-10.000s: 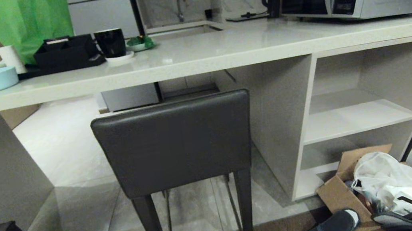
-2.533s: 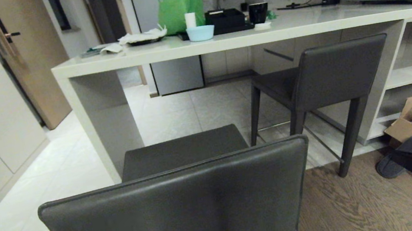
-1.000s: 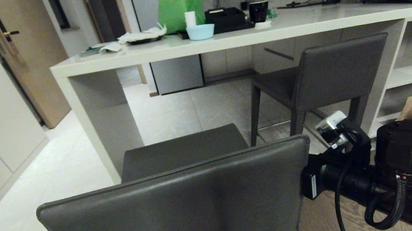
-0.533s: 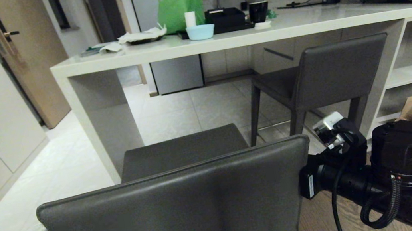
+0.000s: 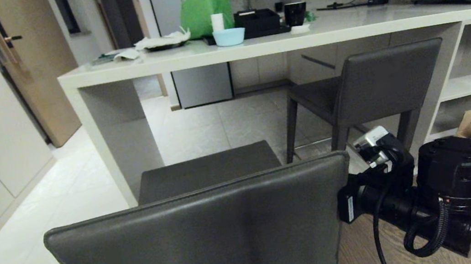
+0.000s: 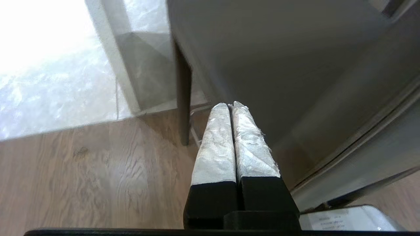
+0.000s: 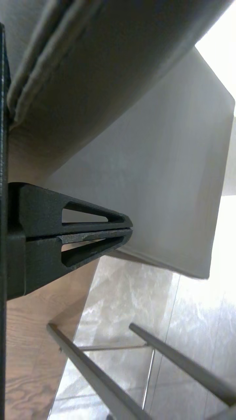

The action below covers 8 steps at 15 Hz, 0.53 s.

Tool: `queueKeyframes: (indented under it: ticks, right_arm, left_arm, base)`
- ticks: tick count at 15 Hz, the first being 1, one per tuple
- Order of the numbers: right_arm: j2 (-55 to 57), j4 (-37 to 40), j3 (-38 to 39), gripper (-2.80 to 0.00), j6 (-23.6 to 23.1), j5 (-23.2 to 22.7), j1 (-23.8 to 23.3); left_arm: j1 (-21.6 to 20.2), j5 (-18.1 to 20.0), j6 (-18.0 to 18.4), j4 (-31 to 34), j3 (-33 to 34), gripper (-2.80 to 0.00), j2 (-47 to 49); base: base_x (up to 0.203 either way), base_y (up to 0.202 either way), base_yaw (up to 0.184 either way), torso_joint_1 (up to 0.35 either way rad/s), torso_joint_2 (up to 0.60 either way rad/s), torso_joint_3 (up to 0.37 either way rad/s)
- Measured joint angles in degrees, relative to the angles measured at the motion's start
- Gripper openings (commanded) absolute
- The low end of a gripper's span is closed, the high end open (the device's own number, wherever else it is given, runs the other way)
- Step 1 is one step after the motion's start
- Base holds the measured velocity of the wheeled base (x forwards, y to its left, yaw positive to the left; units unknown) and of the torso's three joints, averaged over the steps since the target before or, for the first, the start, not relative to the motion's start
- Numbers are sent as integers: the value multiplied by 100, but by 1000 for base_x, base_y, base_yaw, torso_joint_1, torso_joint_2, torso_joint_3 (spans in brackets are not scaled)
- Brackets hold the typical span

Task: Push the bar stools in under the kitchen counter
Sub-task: Push the gray chair back under the dining table

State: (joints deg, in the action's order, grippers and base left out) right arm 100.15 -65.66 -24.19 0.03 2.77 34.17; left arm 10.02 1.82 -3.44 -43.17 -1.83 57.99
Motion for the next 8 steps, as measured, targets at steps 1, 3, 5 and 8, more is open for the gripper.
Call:
queueKeyframes:
  ticks: [1, 3, 5, 8]
  right_arm:
    - [32, -7, -29, -280, 0, 65, 0]
    - [67, -7, -60, -280, 0, 86, 6]
    - [86, 2, -66, -280, -3, 84, 15]
    - [92, 22, -72, -280, -3, 97, 97]
  left_arm:
    - [77, -4, -3, -5, -79, -280, 79]
    - [204, -39, -15, -37, -323, -280, 308]
    - [432, -235, -36, -51, -501, -280, 536]
    - [1096, -787, -121, -127, -657, -280, 850]
  base:
    - [0, 0, 0, 0, 0, 0]
    - [0, 0, 0, 0, 0, 0]
    - [0, 0, 0, 0, 0, 0]
    - [0, 0, 0, 0, 0, 0]
